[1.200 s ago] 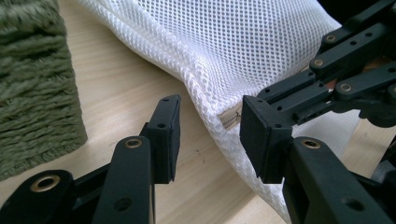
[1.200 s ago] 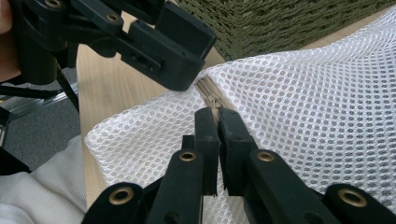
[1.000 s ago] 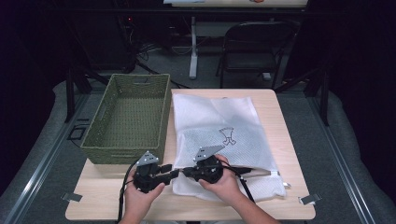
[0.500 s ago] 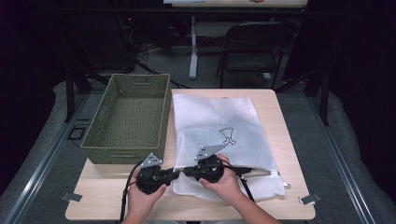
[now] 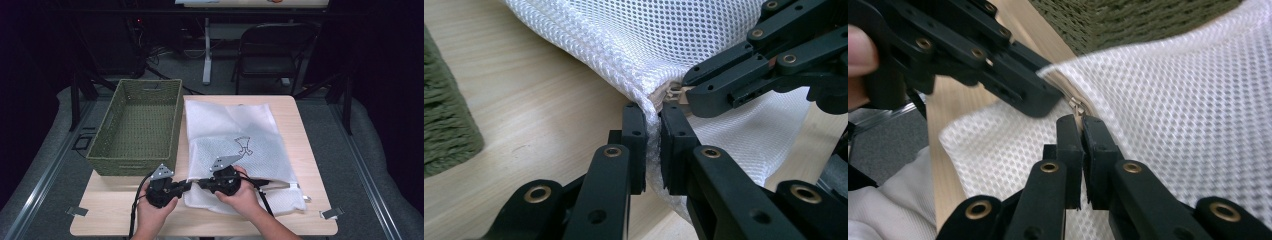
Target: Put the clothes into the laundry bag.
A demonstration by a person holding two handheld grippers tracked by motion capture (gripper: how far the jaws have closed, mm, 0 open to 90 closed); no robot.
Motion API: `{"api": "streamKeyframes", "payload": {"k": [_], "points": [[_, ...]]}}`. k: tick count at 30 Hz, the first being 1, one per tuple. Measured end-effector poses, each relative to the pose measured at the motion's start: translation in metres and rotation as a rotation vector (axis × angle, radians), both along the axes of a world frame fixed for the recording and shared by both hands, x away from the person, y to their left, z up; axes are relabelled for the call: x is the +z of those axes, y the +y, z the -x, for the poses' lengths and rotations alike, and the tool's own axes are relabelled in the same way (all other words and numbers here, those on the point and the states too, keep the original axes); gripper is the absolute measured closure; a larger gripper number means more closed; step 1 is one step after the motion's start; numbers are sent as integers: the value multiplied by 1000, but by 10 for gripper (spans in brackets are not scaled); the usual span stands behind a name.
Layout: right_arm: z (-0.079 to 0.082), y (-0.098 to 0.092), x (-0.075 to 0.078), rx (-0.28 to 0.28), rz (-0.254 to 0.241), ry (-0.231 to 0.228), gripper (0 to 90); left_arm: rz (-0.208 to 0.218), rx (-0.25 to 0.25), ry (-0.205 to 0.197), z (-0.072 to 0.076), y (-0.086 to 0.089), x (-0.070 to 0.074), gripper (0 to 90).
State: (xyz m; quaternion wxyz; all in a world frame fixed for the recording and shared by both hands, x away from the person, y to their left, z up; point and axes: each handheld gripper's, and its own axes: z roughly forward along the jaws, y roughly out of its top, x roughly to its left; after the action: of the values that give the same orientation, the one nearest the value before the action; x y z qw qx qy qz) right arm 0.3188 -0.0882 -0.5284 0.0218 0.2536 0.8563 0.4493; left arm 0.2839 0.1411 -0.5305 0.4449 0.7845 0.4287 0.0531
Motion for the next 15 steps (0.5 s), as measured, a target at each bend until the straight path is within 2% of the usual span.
{"api": "streamKeyframes", "payload": {"k": [3, 7, 11, 15], "points": [[0, -8, -1, -13, 23, -4, 871, 9, 17, 5, -1, 6, 0, 833], [2, -22, -3, -38, 50, 7, 871, 20, 13, 22, -2, 8, -1, 827], [3, -26, -2, -37, 66, -7, 870, 11, 6, 17, -2, 5, -3, 739], [5, -25, -3, -34, 80, -9, 870, 33, -1, 31, -5, 5, -6, 630]]}}
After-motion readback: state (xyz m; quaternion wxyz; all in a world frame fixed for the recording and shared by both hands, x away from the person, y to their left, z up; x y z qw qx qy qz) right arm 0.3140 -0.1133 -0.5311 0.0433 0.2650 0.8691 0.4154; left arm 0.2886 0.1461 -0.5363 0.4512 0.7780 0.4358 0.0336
